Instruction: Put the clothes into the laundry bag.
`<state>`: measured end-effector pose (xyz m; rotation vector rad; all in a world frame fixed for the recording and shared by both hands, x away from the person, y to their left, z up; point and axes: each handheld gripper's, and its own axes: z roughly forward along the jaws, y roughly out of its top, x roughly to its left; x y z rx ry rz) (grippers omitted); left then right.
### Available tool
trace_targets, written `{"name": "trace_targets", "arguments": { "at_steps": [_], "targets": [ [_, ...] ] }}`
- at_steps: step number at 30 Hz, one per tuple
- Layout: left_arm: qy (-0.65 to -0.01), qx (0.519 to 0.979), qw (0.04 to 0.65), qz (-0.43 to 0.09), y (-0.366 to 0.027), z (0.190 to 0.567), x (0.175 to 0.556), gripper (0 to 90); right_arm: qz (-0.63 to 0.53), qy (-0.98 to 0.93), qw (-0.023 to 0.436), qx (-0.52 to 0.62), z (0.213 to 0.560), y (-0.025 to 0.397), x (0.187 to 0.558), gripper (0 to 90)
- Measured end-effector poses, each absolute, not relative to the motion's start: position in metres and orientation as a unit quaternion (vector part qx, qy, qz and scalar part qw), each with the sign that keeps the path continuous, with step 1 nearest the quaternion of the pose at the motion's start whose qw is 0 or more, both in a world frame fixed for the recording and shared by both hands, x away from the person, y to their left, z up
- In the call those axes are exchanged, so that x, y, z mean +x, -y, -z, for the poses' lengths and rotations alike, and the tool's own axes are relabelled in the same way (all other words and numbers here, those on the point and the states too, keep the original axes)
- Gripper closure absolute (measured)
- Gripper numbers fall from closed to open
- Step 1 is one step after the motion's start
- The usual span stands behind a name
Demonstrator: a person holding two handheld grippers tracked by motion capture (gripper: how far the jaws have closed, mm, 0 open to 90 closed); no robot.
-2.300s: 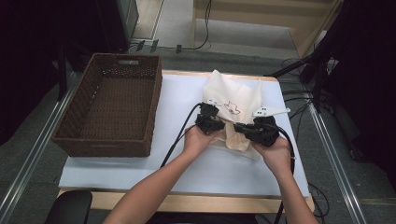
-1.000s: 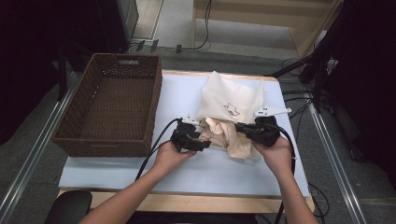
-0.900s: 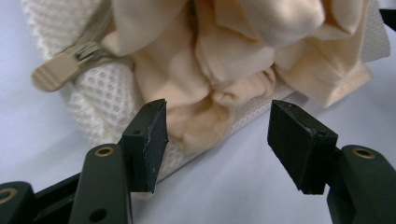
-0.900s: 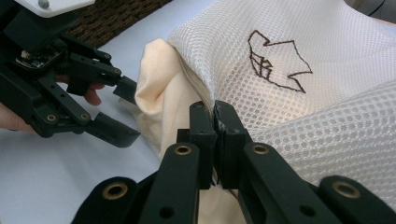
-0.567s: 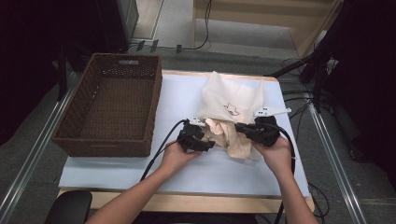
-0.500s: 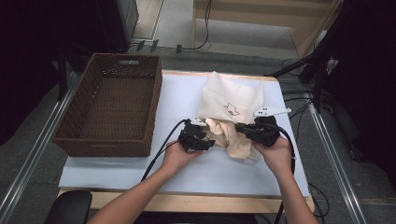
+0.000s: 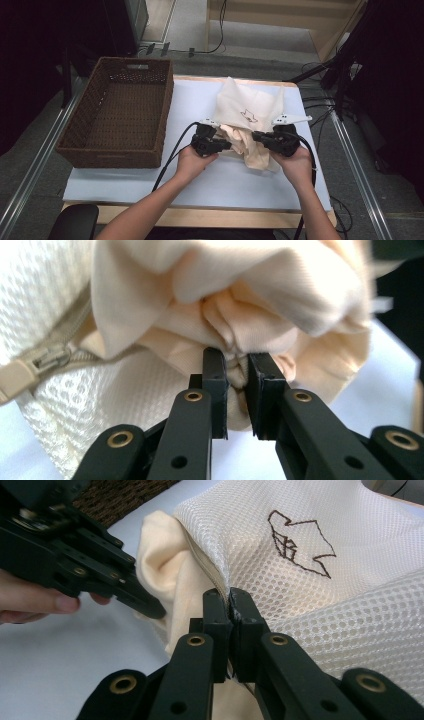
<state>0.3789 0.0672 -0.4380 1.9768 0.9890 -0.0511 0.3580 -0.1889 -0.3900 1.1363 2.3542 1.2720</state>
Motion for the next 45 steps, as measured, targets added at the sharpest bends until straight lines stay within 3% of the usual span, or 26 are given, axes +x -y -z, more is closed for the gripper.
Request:
{"name": "trace_targets", "arguments": {
  "at_steps": [6,20,33,38,45],
  "targets": [
    [-0.383,0.791,0.476,0.014,-0.062,0.426,0.375,80.6,-0.433,-0.803,0.119,0.390,0.390,0.189,0.358,88.8],
    [-0.427,0.793,0.433,-0.047,-0.020,0.429,0.406,80.5,-0.433,-0.804,0.119,0.390,0.390,0.189,0.359,88.8],
    [-0.469,0.767,0.430,-0.080,-0.014,0.444,0.428,79.9,-0.436,-0.805,0.111,0.387,0.389,0.188,0.359,88.9],
    [-0.486,0.758,0.432,-0.053,-0.021,0.452,0.439,78.2,-0.436,-0.806,0.109,0.385,0.389,0.187,0.359,88.9],
    [-0.441,0.788,0.425,-0.055,-0.031,0.439,0.424,72.1,-0.436,-0.804,0.110,0.390,0.391,0.190,0.360,88.9]
  ]
}}
